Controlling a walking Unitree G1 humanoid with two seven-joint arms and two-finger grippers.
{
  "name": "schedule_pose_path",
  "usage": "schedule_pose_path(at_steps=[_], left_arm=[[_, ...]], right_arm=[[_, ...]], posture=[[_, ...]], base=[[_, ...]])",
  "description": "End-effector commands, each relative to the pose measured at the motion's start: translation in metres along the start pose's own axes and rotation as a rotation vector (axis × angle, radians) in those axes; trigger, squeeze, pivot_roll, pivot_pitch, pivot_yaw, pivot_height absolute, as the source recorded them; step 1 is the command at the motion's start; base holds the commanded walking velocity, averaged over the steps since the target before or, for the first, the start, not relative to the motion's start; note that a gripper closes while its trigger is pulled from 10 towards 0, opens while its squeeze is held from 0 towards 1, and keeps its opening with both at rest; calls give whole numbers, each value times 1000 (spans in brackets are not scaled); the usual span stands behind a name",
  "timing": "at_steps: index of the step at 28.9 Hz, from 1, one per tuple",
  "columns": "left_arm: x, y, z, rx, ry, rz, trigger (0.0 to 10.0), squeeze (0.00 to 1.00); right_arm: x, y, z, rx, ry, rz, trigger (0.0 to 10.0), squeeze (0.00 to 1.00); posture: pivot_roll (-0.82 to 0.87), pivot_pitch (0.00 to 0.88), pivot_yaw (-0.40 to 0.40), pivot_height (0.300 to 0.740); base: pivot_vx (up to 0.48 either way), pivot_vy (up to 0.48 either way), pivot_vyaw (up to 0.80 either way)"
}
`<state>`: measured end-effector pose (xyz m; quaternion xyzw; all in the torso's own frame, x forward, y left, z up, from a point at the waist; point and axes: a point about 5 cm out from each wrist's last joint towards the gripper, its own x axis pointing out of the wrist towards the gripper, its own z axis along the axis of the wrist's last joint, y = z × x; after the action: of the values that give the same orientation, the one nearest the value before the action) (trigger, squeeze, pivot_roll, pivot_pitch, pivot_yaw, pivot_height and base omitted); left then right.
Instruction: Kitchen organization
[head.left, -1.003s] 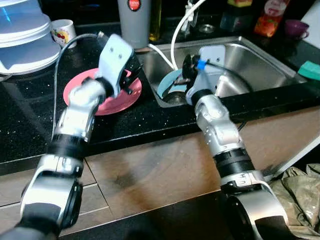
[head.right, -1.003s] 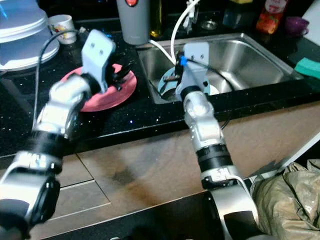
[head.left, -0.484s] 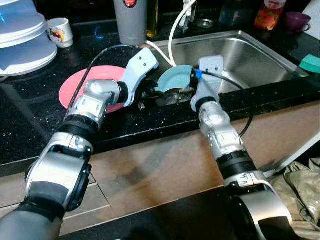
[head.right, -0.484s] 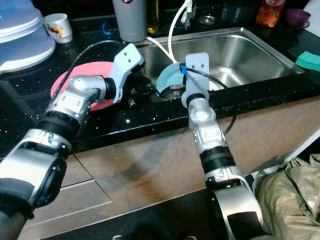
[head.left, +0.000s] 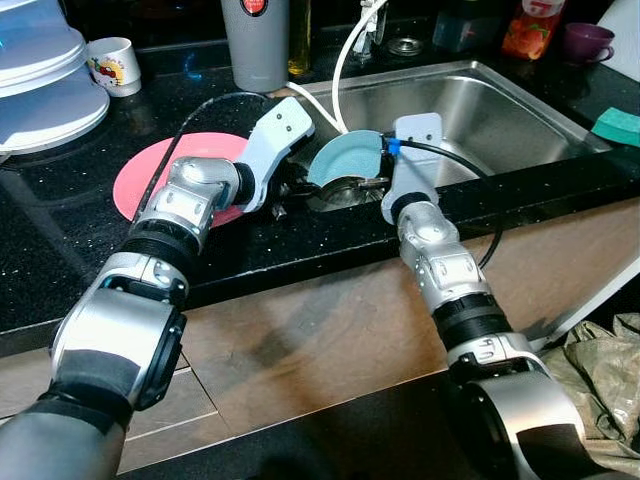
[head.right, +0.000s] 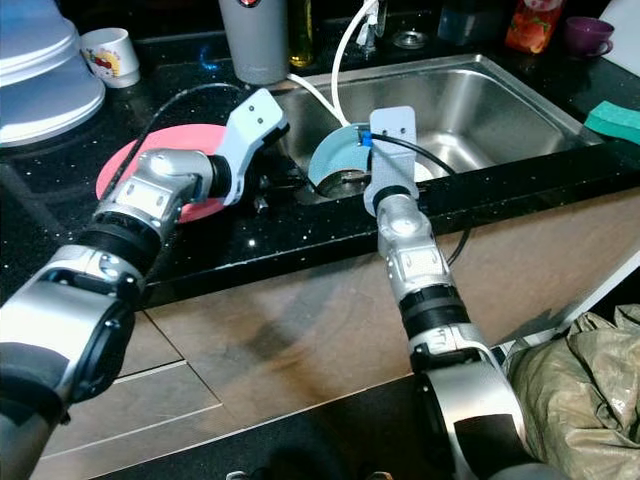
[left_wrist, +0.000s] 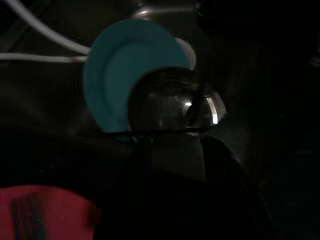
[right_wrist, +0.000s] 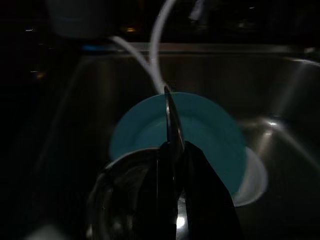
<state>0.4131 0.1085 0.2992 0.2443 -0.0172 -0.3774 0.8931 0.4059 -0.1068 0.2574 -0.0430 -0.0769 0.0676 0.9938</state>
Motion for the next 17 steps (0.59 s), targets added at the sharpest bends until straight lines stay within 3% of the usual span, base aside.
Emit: schedule_pose_path(at_steps=[1,7,8,9,10,14,15,17], left_arm=[[-4,6,-2,4,36,31,10000,0],[-4,8,-1,-13,17,46,10000,0],[-3,8,0,-14,11,52,10000,0],[-4,9,1,-15,6,60,10000,0],[-4,10,2,-16,2,68,10000,0],[-7,17,7,-5,-21,119,10000,0],[-10,22,13,3,-52,169,10000,0],[-19,37,29,6,-128,284,10000,0]], right_arm=[[-3,9,-19,54,96,51,10000,0],[-3,20,-12,110,92,136,10000,8],[-3,20,-11,110,92,141,10000,396],[-3,21,-11,108,92,145,10000,882],[-2,21,-11,108,94,151,10000,1000],[-1,20,-6,108,81,150,10000,1000],[0,19,-3,115,72,146,10000,0],[1,17,2,139,58,145,10000,0]], posture=[[50,256,16,740],[45,246,11,740],[42,243,10,740],[40,239,8,740],[40,236,7,740],[39,225,2,740],[37,219,-2,740],[37,217,-5,740]], base=[[0,0,0],[0,0,0],[0,0,0],[0,0,0],[0,0,0],[0,0,0],[0,0,0],[0,0,0]])
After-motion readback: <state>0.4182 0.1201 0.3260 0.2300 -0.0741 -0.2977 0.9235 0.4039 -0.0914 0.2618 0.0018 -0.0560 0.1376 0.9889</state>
